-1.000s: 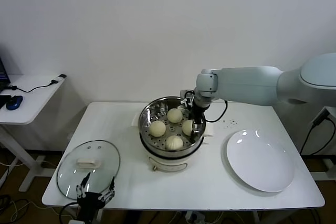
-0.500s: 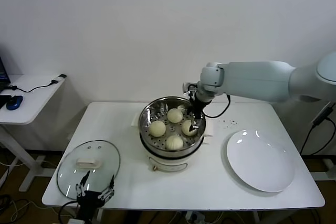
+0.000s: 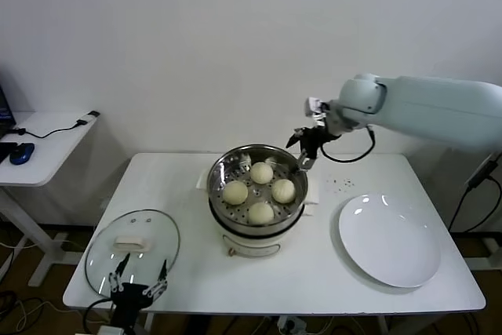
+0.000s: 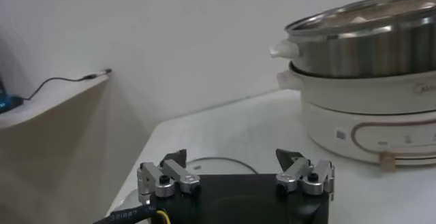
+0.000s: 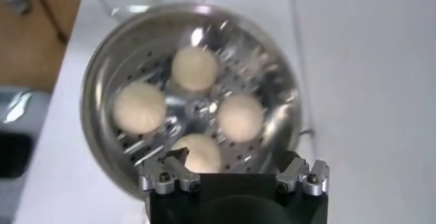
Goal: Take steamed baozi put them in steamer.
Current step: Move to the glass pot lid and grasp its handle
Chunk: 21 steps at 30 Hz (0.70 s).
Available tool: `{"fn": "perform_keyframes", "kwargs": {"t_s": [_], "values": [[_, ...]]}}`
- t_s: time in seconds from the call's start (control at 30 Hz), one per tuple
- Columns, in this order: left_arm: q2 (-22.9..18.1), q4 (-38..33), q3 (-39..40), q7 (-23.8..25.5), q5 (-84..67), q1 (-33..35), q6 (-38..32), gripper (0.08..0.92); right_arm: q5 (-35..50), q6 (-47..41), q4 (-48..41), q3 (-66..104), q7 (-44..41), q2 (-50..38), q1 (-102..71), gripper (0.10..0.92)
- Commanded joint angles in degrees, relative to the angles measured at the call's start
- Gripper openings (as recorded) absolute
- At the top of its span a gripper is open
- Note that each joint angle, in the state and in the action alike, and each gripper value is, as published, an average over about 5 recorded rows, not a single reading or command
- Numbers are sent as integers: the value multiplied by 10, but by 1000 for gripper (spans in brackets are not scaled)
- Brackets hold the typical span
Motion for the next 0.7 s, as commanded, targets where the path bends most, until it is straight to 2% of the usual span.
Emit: {"fn": "perform_keyframes", "kwargs": {"t_s": [0.03,0.17,0.37,0.53,0.7], "values": [[-7,-4,-8,-1,9,0,-14,823,-21,174,139,194,209,-248,-182,823],[-16,-6,-10,0,3,-2,-24,823,-31,187,171,395,279,-289,-381,823],[-23,-19,-20,-2,19,-3,-27,823,-67,216,172,630,324,-304,-629,823],[-26,-29,-31,-10,75,-6,-31,823,-113,192,186,947,328,-231,-909,823],[-21,-41,-43,-13,192,-11,-30,823,-158,174,208,1100,322,-148,-1061,823]]}}
